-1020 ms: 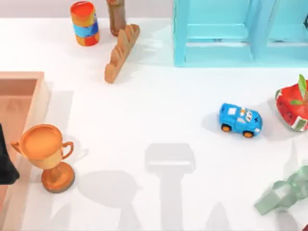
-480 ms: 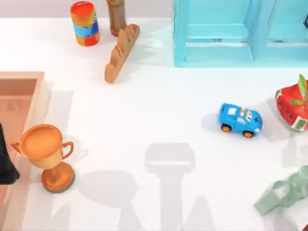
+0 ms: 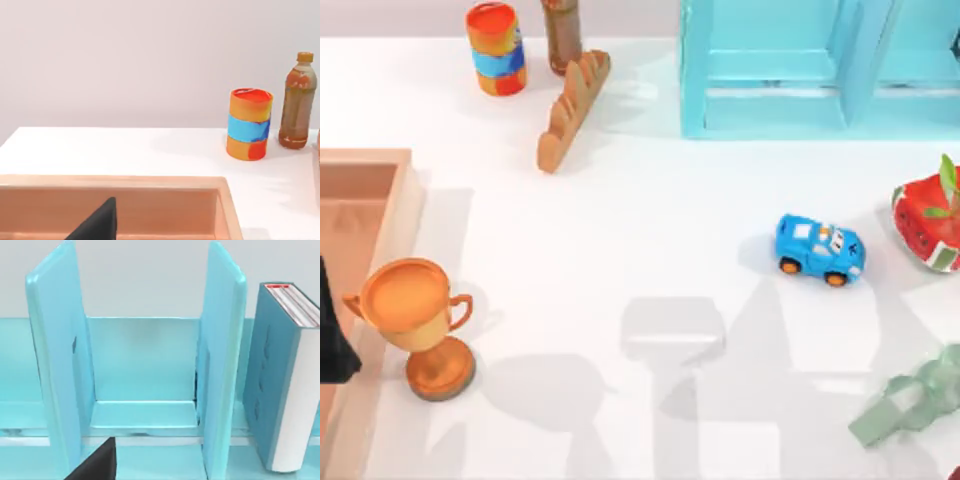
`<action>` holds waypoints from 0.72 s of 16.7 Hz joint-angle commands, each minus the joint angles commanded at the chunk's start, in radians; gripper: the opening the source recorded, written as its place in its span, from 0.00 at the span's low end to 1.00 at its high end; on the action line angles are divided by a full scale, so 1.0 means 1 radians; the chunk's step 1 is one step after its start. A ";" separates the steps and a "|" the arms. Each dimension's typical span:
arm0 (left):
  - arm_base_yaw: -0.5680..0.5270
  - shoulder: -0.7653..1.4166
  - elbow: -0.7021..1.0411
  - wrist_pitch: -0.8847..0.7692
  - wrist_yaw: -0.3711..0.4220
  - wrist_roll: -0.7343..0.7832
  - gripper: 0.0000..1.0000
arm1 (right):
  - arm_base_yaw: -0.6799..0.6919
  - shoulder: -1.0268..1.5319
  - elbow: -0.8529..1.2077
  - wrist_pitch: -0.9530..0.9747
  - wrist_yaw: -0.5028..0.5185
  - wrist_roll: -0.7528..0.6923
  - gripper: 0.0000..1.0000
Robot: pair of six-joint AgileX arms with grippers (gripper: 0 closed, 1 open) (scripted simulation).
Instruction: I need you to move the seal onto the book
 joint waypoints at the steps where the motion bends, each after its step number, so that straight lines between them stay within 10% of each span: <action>1: 0.000 0.000 0.000 0.000 0.000 0.000 1.00 | -0.019 0.099 0.041 0.055 -0.016 -0.001 1.00; 12: 0.000 0.000 0.000 0.000 0.000 0.000 1.00 | -0.183 0.952 0.406 0.535 -0.155 -0.008 1.00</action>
